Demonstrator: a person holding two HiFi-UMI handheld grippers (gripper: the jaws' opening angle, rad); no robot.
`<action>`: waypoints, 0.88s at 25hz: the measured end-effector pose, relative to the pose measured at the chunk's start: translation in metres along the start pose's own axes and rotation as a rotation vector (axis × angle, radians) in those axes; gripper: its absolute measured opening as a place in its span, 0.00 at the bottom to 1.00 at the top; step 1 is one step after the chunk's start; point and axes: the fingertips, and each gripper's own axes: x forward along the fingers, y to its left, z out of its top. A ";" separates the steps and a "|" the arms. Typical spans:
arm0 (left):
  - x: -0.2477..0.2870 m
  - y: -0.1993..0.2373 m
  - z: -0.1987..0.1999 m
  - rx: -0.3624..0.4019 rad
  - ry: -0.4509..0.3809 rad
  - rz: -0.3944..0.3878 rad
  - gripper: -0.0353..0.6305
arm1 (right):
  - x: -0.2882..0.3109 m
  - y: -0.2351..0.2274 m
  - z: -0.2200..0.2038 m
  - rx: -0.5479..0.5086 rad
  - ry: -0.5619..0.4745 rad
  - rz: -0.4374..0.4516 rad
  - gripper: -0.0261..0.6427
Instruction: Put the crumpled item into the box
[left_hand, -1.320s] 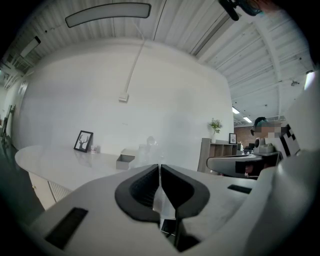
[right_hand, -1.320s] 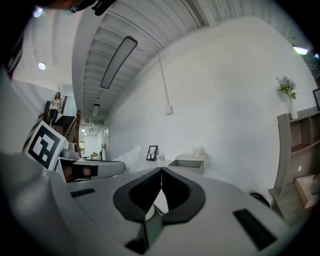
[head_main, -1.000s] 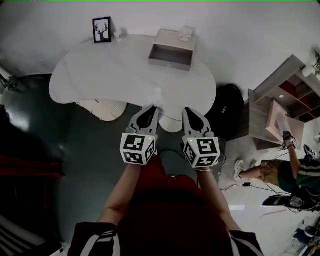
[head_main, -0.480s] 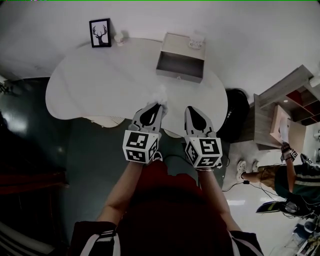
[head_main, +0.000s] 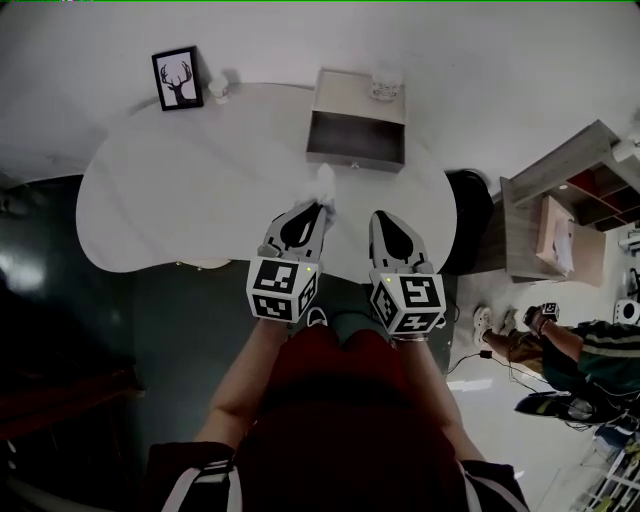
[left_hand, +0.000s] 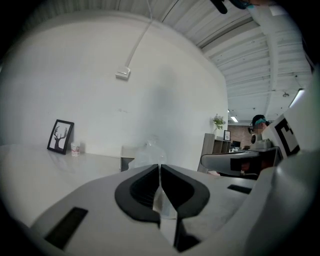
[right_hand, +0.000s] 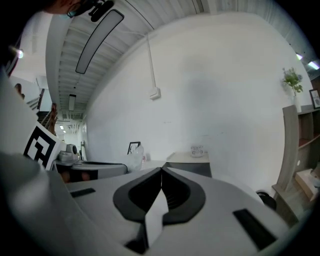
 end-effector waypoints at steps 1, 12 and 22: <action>0.003 0.001 0.000 -0.003 0.003 -0.005 0.10 | 0.000 -0.003 -0.001 0.000 0.006 -0.009 0.06; 0.043 0.006 0.003 -0.001 0.025 -0.016 0.10 | 0.018 -0.035 -0.002 0.018 0.015 -0.040 0.06; 0.104 0.007 0.015 0.023 0.060 -0.010 0.10 | 0.052 -0.071 0.007 0.012 0.041 -0.002 0.06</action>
